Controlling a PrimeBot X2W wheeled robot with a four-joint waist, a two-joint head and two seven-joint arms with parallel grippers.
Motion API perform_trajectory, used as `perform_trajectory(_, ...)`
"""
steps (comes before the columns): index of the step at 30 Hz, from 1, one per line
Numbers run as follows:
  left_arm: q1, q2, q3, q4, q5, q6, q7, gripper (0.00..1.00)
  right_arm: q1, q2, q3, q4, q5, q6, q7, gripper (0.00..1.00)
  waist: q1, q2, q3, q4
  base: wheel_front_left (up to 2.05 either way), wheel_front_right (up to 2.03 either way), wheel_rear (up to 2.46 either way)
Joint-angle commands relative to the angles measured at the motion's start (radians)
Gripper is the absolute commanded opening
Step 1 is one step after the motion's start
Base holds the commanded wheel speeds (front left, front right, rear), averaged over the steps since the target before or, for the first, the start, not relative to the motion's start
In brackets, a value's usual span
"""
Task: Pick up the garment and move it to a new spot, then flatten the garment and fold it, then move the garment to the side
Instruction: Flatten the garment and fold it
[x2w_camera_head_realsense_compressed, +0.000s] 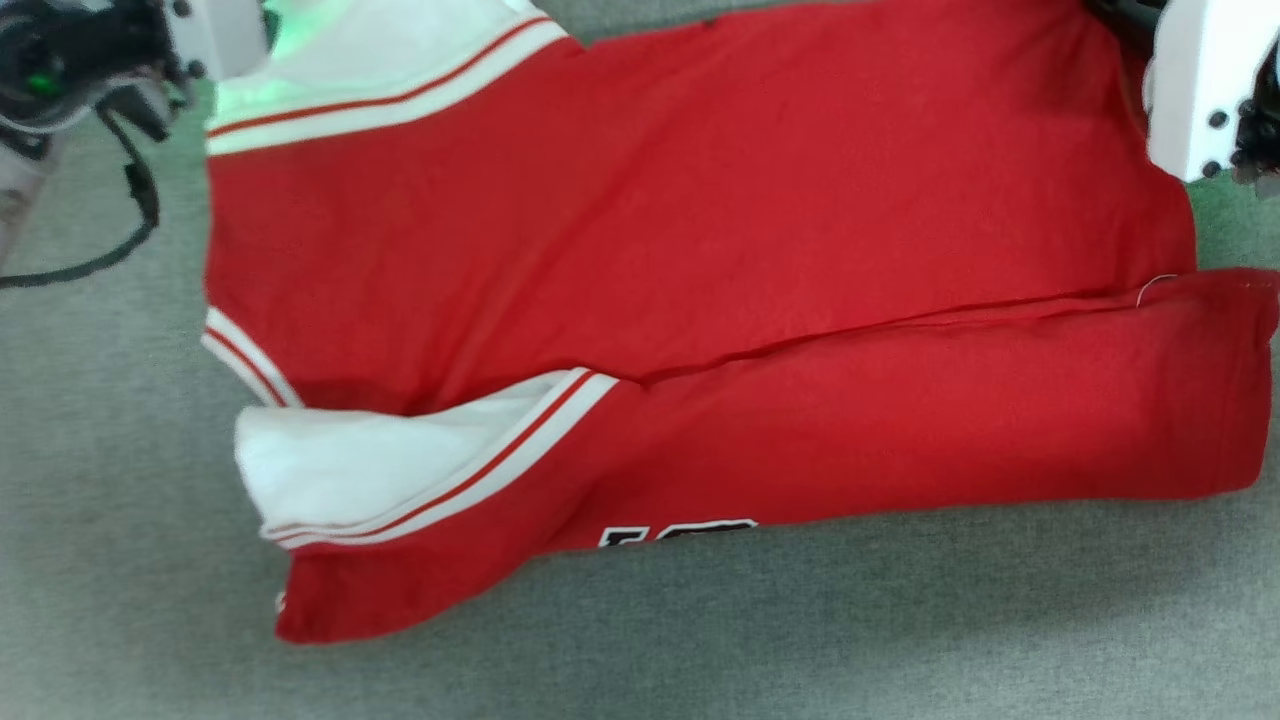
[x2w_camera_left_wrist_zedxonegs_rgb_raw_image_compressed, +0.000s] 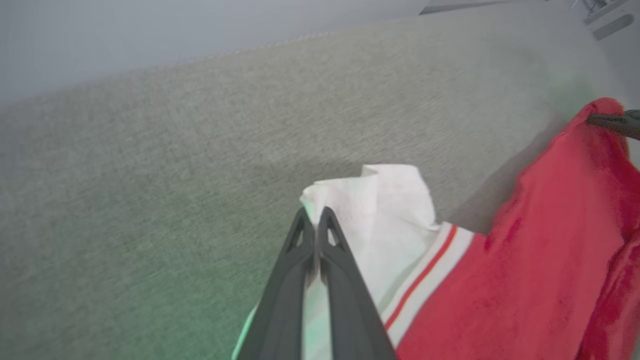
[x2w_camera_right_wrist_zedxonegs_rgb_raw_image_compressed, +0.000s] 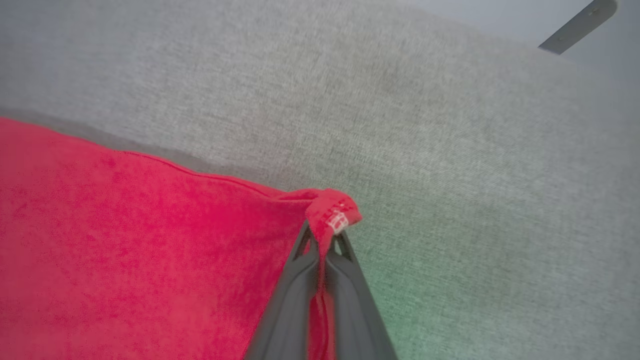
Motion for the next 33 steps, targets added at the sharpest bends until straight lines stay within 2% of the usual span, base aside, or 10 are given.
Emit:
perform_trajectory(1, 0.021, -0.007, -0.001, -0.019, -0.011, 0.002, -0.049, 0.00, 0.032, -0.025, 0.002, -0.012, 0.011, 0.000, -0.038, 0.00, 0.0000, 0.0000, -0.072, 0.048, 0.00, 0.00, 0.00)
perform_trajectory(7, 0.113, 0.018, -0.013, -0.176, -0.072, 0.002, -0.176, 0.00, 0.149, -0.103, 0.011, -0.066, 0.049, 0.000, -0.109, 0.00, 0.0000, 0.0000, -0.192, 0.104, 0.00, 0.00, 0.00)
perform_trajectory(14, 0.296, 0.153, -0.051, -0.460, -0.096, 0.002, -0.335, 0.00, 0.359, -0.183, -0.022, -0.185, 0.102, 0.000, -0.119, 0.00, 0.0000, 0.0000, -0.287, 0.151, 0.00, 0.00, 0.00)
perform_trajectory(15, 0.296, 0.153, -0.051, -0.460, -0.096, 0.002, -0.335, 0.00, 0.359, -0.183, -0.022, -0.185, 0.102, 0.000, -0.119, 0.00, 0.0000, 0.0000, -0.287, 0.151, 0.00, 0.00, 0.00)
perform_trajectory(16, 0.361, 0.195, -0.065, -0.527, -0.098, 0.002, -0.392, 0.00, 0.428, -0.207, -0.041, -0.224, 0.104, 0.000, -0.115, 0.00, 0.0000, 0.0000, -0.304, 0.161, 0.00, 0.00, 0.00)
perform_trajectory(18, 0.416, 0.233, -0.083, -0.583, -0.082, 0.002, -0.445, 0.00, 0.491, -0.224, -0.071, -0.262, 0.107, 0.000, -0.111, 0.00, 0.0000, 0.0000, -0.314, 0.173, 0.00, 0.00, 0.00)
perform_trajectory(22, 0.513, 0.295, -0.106, -0.651, -0.068, 0.002, -0.553, 0.00, 0.610, -0.237, -0.133, -0.337, 0.115, 0.000, -0.105, 0.00, 0.0000, 0.0000, -0.322, 0.185, 0.00, 0.00, 0.00)
perform_trajectory(23, 0.513, 0.295, -0.106, -0.651, -0.068, 0.002, -0.553, 0.00, 0.610, -0.237, -0.133, -0.337, 0.115, 0.000, -0.105, 0.00, 0.0000, 0.0000, -0.322, 0.185, 0.00, 0.00, 0.00)
perform_trajectory(28, 0.639, 0.348, -0.118, -0.710, -0.086, 0.002, -0.715, 0.00, 0.727, -0.224, -0.212, -0.407, 0.104, 0.000, -0.115, 0.00, 0.0000, 0.0000, -0.309, 0.188, 0.00, 0.00, 0.00)
perform_trajectory(33, 0.738, 0.361, -0.150, -0.724, -0.090, 0.002, -0.801, 0.00, 0.811, -0.198, -0.275, -0.447, 0.091, 0.000, -0.109, 0.00, 0.0000, 0.0000, -0.286, 0.194, 0.00, 0.00, 0.00)
